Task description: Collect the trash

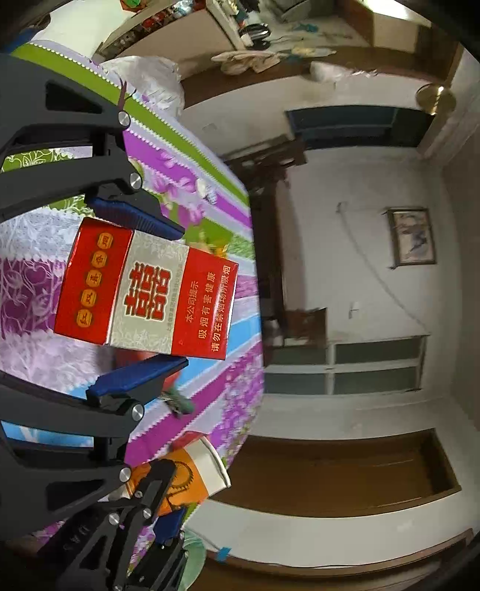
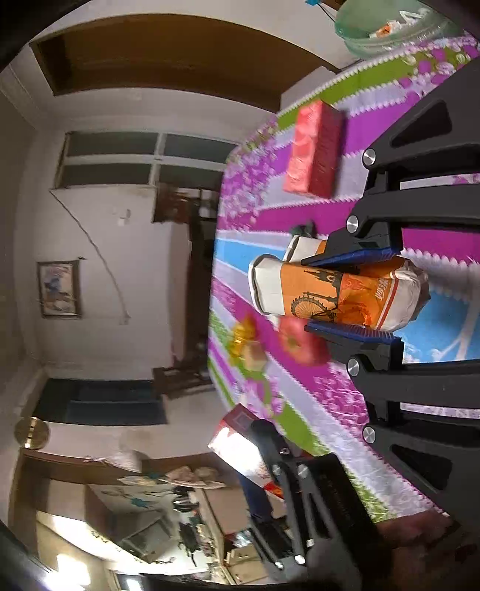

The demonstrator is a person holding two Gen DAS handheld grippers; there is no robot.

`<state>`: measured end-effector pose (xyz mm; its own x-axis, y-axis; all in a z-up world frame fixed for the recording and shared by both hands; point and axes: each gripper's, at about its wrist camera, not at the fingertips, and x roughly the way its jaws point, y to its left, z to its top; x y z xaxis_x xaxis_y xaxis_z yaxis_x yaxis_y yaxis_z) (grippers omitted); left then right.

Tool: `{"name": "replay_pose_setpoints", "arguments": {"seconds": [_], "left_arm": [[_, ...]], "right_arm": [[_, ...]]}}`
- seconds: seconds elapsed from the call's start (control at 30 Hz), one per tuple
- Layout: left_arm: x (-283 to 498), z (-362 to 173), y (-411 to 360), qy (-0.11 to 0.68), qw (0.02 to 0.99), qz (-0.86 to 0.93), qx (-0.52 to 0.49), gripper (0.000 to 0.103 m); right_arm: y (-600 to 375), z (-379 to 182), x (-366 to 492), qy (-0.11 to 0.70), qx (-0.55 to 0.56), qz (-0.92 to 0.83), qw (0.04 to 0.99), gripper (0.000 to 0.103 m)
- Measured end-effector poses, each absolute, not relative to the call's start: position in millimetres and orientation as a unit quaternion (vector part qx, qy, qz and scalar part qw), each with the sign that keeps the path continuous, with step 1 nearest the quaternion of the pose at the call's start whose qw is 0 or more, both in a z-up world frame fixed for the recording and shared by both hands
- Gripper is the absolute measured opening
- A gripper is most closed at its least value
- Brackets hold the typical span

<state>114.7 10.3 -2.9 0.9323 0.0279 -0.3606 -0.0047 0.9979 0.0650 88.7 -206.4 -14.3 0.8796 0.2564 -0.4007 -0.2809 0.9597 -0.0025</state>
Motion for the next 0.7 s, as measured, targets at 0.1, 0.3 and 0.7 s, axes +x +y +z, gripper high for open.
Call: {"name": "replay_pose_setpoints", "arguments": {"seconds": [0.1, 0.3, 0.7], "left_arm": [[114, 1, 5, 0.177, 0.984, 0.008, 0.023, 0.061], [112, 6, -4, 0.171, 0.985, 0.0, 0.011, 0.061], [121, 21, -49, 0.16, 0.986, -0.054, 0.0, 0.06]], "right_arm": [[-216, -4, 85, 0.19, -0.026, 0.133, 0.972, 0.03], [-229, 12, 78, 0.179, -0.025, 0.126, 0.976, 0.03], [-287, 46, 54, 0.156, -0.022, 0.082, 0.984, 0.031]]}}
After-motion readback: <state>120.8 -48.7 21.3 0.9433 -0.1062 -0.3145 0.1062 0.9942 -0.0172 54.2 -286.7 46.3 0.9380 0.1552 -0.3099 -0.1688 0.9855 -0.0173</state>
